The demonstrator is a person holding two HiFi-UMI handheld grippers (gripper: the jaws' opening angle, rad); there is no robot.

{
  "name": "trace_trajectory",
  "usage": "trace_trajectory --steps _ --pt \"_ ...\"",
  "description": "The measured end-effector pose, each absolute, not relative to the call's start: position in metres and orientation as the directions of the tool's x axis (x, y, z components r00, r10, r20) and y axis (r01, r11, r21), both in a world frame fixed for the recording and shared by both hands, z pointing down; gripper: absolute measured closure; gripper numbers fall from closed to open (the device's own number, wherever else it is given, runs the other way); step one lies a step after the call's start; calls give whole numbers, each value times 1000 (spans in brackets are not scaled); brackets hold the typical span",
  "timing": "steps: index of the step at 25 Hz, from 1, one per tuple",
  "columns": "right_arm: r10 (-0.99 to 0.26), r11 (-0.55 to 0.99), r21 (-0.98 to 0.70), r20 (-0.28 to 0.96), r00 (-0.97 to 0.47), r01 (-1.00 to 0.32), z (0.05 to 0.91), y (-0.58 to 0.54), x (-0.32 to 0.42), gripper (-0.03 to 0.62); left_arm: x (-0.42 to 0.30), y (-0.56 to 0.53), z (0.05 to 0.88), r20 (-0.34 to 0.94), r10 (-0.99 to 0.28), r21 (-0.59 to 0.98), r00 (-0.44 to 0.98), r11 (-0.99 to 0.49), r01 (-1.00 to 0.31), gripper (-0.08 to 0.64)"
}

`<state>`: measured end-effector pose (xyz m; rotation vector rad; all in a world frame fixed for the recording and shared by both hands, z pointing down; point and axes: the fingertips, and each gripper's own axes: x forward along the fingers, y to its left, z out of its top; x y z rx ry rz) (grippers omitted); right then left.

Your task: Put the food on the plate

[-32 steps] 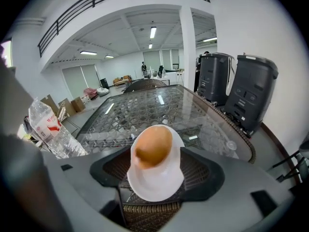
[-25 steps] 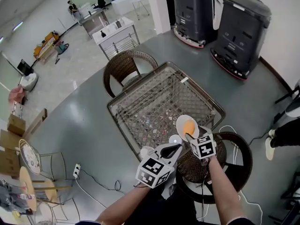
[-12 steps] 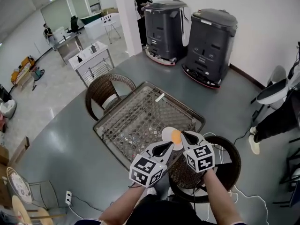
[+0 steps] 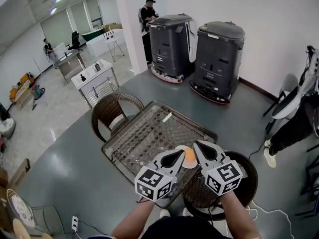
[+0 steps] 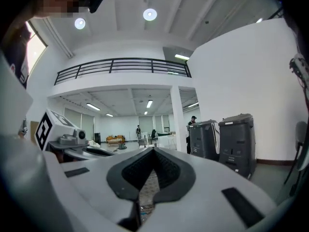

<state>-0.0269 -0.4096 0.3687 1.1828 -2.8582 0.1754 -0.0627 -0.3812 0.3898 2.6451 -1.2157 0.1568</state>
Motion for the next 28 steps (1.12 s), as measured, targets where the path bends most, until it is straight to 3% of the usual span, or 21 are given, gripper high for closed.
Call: trace_trajectory --steps 5,28 --pt "-704 702 -125 25 -709 -701 352 -402 -26 589 -62 -378 374 161 -731 145 664 -648 -748 552" --pt "-692 711 -128 51 -720 -692 355 -395 -26 589 -64 -367 369 160 -732 145 662 -646 -749 552"
